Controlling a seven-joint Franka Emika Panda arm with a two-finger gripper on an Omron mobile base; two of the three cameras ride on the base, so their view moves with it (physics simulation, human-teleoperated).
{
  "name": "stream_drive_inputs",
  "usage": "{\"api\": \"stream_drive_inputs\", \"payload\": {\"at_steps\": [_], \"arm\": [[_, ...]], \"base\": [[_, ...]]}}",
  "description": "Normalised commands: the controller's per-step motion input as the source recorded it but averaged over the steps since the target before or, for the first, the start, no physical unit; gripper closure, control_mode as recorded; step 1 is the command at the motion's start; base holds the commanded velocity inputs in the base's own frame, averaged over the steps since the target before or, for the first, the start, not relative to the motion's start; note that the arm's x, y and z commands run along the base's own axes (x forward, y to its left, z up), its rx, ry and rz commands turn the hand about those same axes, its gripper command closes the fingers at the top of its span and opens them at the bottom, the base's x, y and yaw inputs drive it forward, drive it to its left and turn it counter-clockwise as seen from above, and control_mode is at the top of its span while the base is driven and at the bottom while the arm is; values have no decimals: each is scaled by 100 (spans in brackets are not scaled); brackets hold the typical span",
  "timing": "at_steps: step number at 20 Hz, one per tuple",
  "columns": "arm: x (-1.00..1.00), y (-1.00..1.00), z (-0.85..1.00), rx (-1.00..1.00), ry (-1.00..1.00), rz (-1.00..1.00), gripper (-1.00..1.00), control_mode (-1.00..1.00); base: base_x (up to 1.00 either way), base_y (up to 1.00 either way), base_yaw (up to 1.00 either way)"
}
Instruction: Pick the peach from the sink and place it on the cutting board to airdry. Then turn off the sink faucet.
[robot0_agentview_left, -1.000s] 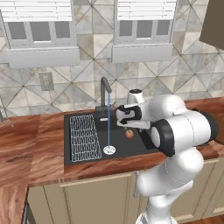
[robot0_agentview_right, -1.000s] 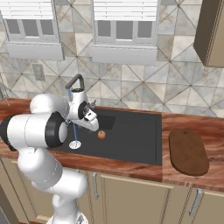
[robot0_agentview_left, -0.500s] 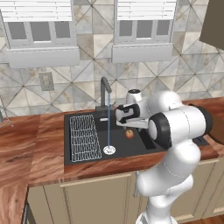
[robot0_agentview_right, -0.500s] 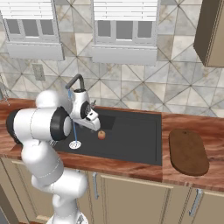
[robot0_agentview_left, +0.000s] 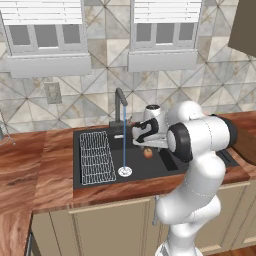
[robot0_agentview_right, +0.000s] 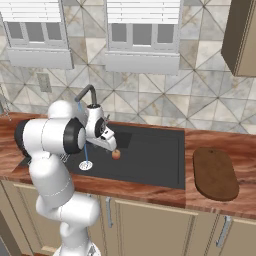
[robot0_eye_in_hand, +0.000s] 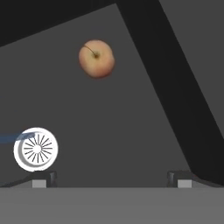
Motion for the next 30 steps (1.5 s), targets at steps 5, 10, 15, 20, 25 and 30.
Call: {"api": "stream_drive_inputs", "payload": {"at_steps": [5,10,15,20,25,30], "arm": [[8,-17,-14,0,0,0,-100,-100],[10,-14,-16,0,0,0,-100,-100],[15,-3,-18,0,0,0,-100,-100],[20,0,-16,0,0,0,-100,-100],[16,-2,-8,0,0,0,-100,-100],[15,-4,-1,0,0,0,-100,-100]], "base": [[0,0,0],[0,0,0],[0,0,0],[0,0,0],[0,0,0],[0,0,0]]}}
